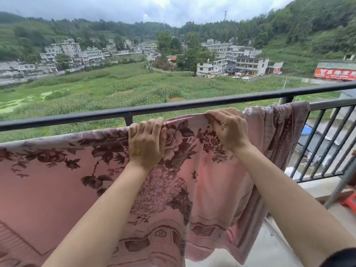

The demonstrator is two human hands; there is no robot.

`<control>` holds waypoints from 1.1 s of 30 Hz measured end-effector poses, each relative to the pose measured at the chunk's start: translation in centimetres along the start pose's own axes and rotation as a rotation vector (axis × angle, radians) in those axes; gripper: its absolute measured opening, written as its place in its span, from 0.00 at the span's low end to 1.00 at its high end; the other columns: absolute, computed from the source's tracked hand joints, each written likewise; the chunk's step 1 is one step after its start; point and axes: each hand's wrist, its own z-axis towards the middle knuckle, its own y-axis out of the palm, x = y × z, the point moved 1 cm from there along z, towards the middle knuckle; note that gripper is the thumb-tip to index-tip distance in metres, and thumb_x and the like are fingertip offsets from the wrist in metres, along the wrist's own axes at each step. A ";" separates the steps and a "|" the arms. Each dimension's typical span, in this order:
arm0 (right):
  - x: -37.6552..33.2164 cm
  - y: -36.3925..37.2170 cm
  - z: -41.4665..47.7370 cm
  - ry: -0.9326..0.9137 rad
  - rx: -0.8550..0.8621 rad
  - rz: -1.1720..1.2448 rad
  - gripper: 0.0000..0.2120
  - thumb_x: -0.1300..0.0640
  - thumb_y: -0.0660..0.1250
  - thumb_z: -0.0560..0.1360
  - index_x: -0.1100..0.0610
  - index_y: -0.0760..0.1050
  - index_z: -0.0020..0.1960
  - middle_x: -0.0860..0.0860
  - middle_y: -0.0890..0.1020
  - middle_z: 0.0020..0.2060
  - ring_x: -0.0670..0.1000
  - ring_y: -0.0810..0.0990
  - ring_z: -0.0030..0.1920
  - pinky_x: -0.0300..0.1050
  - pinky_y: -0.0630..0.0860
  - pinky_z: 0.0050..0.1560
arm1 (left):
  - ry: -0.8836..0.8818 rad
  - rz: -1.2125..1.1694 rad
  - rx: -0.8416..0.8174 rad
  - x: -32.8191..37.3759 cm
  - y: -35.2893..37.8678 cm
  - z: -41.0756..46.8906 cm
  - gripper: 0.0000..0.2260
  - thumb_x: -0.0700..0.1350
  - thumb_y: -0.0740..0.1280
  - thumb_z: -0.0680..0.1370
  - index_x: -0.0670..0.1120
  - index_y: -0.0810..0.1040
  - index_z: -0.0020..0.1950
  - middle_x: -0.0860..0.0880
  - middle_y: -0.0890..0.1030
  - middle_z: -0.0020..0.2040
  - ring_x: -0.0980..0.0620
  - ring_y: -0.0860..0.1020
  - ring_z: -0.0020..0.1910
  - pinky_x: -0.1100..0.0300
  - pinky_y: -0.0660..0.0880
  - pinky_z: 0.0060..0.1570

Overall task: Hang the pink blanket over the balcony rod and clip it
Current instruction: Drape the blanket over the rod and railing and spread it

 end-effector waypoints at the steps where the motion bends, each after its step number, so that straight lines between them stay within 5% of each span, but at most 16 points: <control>1: 0.3 0.1 -0.1 -0.016 0.013 -0.044 0.10 0.55 0.68 0.77 0.51 0.83 0.58 0.48 0.86 0.48 0.53 0.82 0.51 0.51 0.73 0.59 | 0.011 0.018 -0.017 0.0 0.0 -0.2 0.16 0.49 0.58 0.83 0.43 0.78 0.64 0.45 0.81 0.54 0.45 0.76 0.50 0.47 0.68 0.54; 6: 1.9 0.4 -1.1 0.102 0.056 0.012 0.16 0.48 0.58 0.83 0.56 0.81 0.57 0.53 0.84 0.55 0.55 0.79 0.59 0.51 0.69 0.65 | -0.064 0.072 -0.121 0.6 -0.5 0.4 0.18 0.54 0.55 0.83 0.46 0.78 0.61 0.47 0.81 0.51 0.45 0.76 0.47 0.46 0.67 0.53; 11: 7.2 -2.3 -2.3 0.168 -0.207 -0.296 0.26 0.36 0.49 0.82 0.48 0.66 0.74 0.57 0.67 0.74 0.58 0.61 0.76 0.58 0.49 0.78 | -0.109 0.067 -0.148 1.4 -0.6 0.2 0.20 0.55 0.51 0.84 0.45 0.77 0.60 0.46 0.79 0.50 0.43 0.75 0.49 0.41 0.65 0.61; 16: 14.0 -7.2 -2.8 0.454 -0.352 -0.414 0.32 0.28 0.39 0.77 0.39 0.54 0.77 0.52 0.52 0.80 0.60 0.48 0.79 0.67 0.46 0.76 | -0.346 0.057 -0.198 3.5 -1.0 0.9 0.18 0.52 0.52 0.82 0.43 0.76 0.53 0.43 0.78 0.49 0.41 0.74 0.52 0.36 0.58 0.70; 19: 15.0 -7.7 -2.9 0.454 -0.458 -0.361 0.32 0.29 0.40 0.78 0.39 0.48 0.78 0.50 0.44 0.80 0.60 0.42 0.79 0.67 0.46 0.76 | -0.416 -0.023 -0.277 7.3 -1.1 2.8 0.18 0.52 0.52 0.82 0.44 0.77 0.54 0.43 0.81 0.52 0.41 0.76 0.55 0.34 0.54 0.72; 23: 14.8 -8.3 -3.3 0.462 -0.220 -0.161 0.27 0.38 0.50 0.81 0.47 0.59 0.77 0.56 0.54 0.78 0.60 0.52 0.78 0.62 0.54 0.75 | -0.258 -0.089 -0.430 14.2 -0.3 4.8 0.24 0.58 0.49 0.82 0.46 0.75 0.65 0.43 0.78 0.62 0.41 0.74 0.63 0.35 0.52 0.73; 27: 18.4 -9.2 -4.8 0.856 -0.038 0.096 0.34 0.39 0.56 0.80 0.59 0.59 0.77 0.61 0.64 0.75 0.61 0.61 0.75 0.58 0.59 0.74 | -0.127 -0.190 -0.519 19.5 1.1 8.4 0.24 0.58 0.49 0.82 0.47 0.75 0.66 0.45 0.79 0.63 0.44 0.76 0.61 0.42 0.63 0.68; 30: 21.0 -11.0 -4.9 0.979 -0.084 0.329 0.26 0.38 0.60 0.78 0.57 0.76 0.64 0.52 0.82 0.54 0.54 0.78 0.57 0.48 0.74 0.57 | -0.058 -0.333 -0.602 23.4 2.5 11.1 0.21 0.57 0.50 0.83 0.47 0.77 0.58 0.46 0.81 0.55 0.45 0.78 0.52 0.48 0.72 0.56; 33: 22.9 -13.3 -4.7 0.952 -0.103 0.425 0.17 0.43 0.66 0.78 0.58 0.81 0.51 0.48 0.82 0.39 0.50 0.80 0.42 0.42 0.75 0.40 | -0.033 -0.413 -0.658 27.1 4.7 13.5 0.20 0.57 0.51 0.84 0.47 0.78 0.55 0.47 0.82 0.49 0.47 0.77 0.45 0.52 0.72 0.45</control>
